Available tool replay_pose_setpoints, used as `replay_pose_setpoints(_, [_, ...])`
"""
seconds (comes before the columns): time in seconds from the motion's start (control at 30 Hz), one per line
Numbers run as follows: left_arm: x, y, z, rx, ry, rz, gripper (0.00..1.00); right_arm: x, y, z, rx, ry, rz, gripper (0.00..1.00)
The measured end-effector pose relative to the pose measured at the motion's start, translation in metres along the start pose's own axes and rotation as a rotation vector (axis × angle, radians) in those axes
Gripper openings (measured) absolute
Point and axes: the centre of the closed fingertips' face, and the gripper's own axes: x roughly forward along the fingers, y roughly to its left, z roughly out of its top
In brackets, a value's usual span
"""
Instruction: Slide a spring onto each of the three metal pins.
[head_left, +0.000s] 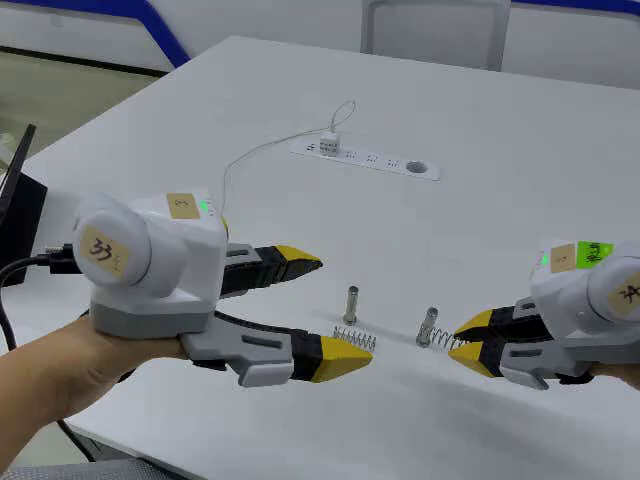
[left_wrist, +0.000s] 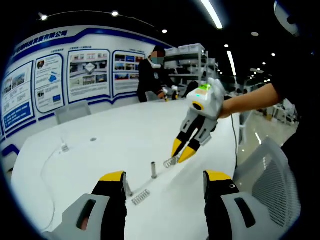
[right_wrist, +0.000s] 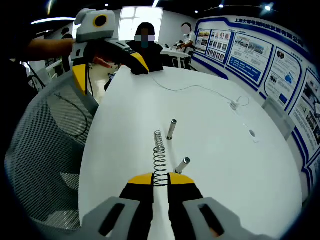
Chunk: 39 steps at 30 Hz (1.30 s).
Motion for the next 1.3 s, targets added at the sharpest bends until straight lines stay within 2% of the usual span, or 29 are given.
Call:
replay_pose_setpoints(0.23, [0.012,-0.018,0.000,0.004,-0.003,-0.045,0.61,-0.023,0.022,0.020,-0.057,-0.022,0.012,0.10])
replay_pose_setpoints(0.4, [0.021,-0.032,-0.004,0.037,0.016,-0.087,0.58,-0.032,0.036,0.035,-0.103,-0.030,0.030,0.10])
replay_pose_setpoints(0.5, [0.026,-0.038,-0.006,0.034,0.013,-0.094,0.57,-0.034,0.044,0.039,-0.129,-0.031,0.039,0.10])
replay_pose_setpoints(0.63, [0.031,-0.048,-0.009,0.061,0.018,-0.115,0.53,-0.034,0.054,0.036,-0.161,-0.014,0.055,0.10])
replay_pose_setpoints(0.87, [0.039,-0.053,-0.006,0.083,0.016,-0.142,0.46,-0.035,0.064,0.040,-0.165,-0.020,0.071,0.10])
replay_pose_setpoints(1.17, [0.039,-0.056,-0.007,0.096,0.023,-0.167,0.28,-0.032,0.069,0.044,-0.160,-0.032,0.094,0.10])
replay_pose_setpoints(1.3, [0.037,-0.058,-0.006,0.088,0.019,-0.181,0.25,-0.031,0.070,0.046,-0.170,-0.031,0.100,0.10])
